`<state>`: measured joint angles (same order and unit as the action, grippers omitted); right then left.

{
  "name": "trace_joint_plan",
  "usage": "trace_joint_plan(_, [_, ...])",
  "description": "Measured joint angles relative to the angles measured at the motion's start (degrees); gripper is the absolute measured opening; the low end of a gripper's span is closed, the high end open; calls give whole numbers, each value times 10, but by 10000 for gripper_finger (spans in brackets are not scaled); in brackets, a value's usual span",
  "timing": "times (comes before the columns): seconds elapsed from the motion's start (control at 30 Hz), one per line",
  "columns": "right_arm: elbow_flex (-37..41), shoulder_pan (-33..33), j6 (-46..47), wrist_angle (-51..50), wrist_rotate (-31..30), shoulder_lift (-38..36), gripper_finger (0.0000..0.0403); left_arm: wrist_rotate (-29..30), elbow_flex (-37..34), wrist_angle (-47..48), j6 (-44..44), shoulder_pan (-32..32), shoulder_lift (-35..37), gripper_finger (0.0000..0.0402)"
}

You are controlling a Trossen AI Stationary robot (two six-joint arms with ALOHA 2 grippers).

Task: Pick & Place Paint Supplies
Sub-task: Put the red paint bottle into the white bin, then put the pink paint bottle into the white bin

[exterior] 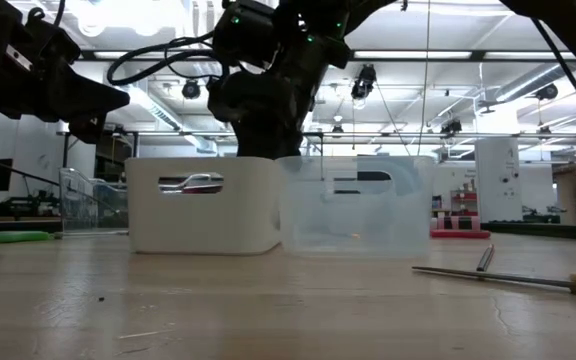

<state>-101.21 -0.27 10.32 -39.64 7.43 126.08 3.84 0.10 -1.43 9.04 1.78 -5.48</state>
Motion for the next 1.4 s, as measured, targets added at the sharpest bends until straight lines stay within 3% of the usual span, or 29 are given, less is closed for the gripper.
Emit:
trace_joint_plan(0.1, [-1, -1, 2, 1, 2, 0, 138, 0, 0, 0, 0, 0, 0, 1])
trace_joint_plan(0.43, [-4, -1, -19, 10, 6, 0, 256, 0, 0, 0, 0, 0, 0, 1])
trace_joint_plan(0.7, [13, -1, -84, 50, 4, -31, 274, 0, 0, 0, 0, 0, 0, 1])
trace_joint_plan(0.87, [104, -6, -93, 190, 5, -95, 274, 0, 0, 0, 0, 0, 0, 1])
trace_joint_plan(1.27, [433, -9, -86, 461, -5, -342, 274, 0, 0, 0, 0, 0, -4, 1])
trace_joint_plan(1.33, [474, -10, -74, 460, -50, -383, 274, 0, 0, 0, 0, 0, -4, 1])
trace_joint_plan(1.4, [506, -11, -57, 438, -132, -428, 274, 0, 0, 0, 0, 0, -4, 1])
